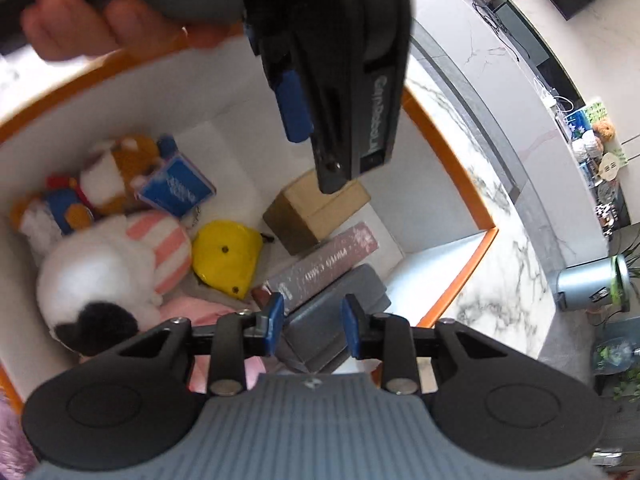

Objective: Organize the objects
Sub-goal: 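Open both tools to release the small boxes and lift out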

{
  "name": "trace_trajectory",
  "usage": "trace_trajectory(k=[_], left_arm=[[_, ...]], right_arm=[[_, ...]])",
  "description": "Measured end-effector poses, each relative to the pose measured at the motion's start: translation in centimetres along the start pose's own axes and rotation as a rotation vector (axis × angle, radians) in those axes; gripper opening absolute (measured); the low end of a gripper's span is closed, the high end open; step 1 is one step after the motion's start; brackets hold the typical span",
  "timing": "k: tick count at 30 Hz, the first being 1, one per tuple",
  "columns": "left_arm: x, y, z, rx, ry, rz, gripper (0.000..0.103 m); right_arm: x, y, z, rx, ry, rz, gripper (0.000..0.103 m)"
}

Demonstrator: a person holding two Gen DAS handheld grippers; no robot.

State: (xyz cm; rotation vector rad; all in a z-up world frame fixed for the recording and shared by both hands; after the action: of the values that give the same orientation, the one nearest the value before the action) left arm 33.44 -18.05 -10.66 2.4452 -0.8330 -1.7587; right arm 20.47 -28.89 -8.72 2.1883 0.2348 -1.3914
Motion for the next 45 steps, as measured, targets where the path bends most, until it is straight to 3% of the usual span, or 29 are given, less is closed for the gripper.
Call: trace_trajectory(k=[4, 6, 9, 11, 17, 23, 33, 35, 38, 45], left_arm=[[0.9, -0.1, -1.1, -0.005, 0.035, 0.019, 0.047], [1.1, 0.1, -1.9, 0.032, 0.072, -0.018, 0.047], [1.7, 0.5, -2.4, 0.082, 0.051, -0.011, 0.043], [2.1, 0.7, -2.4, 0.105, 0.031, 0.012, 0.032], [2.9, 1.2, -1.7, 0.126, -0.002, 0.061, 0.026], [2.9, 2.3, -1.2, 0.176, -0.001, 0.133, 0.026], [3.3, 2.2, -1.5, 0.156, 0.01, 0.102, 0.027], [2.9, 2.1, -1.4, 0.146, 0.022, 0.113, 0.031], [1.6, 2.3, -1.2, 0.166, 0.067, 0.094, 0.037], [-4.3, 2.5, 0.0, 0.254, 0.174, 0.058, 0.037]], right_arm=[[-0.4, 1.6, -1.1, 0.06, 0.025, 0.016, 0.032], [0.0, 2.0, -1.4, 0.065, 0.022, 0.021, 0.032], [0.4, 2.2, -1.8, 0.069, 0.025, 0.022, 0.032], [0.8, 2.5, -1.8, 0.083, 0.032, 0.004, 0.032], [1.8, 2.7, -2.4, 0.094, 0.018, -0.025, 0.026], [2.3, 2.3, -1.9, 0.097, 0.006, -0.05, 0.026], [2.1, 2.1, -1.8, 0.099, 0.0, -0.041, 0.026], [2.1, 2.0, -1.8, 0.111, 0.0, -0.035, 0.026], [1.7, 2.0, -1.9, 0.135, 0.0, -0.045, 0.027], [-0.4, 1.3, -2.4, 0.166, 0.023, -0.039, 0.027]])
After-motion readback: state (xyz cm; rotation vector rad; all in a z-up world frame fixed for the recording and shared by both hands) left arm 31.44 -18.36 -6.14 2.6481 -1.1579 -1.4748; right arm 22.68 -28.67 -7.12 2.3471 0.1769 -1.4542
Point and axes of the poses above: each gripper's, at about its wrist camera, not at the fingertips, and x roughly the way its jaws point, y to its right, z to its underside, the point moved 5 cm from there along x, roughly the way its jaws point, and after that the axes turned 4 degrees about x, right-handed, at the moved point
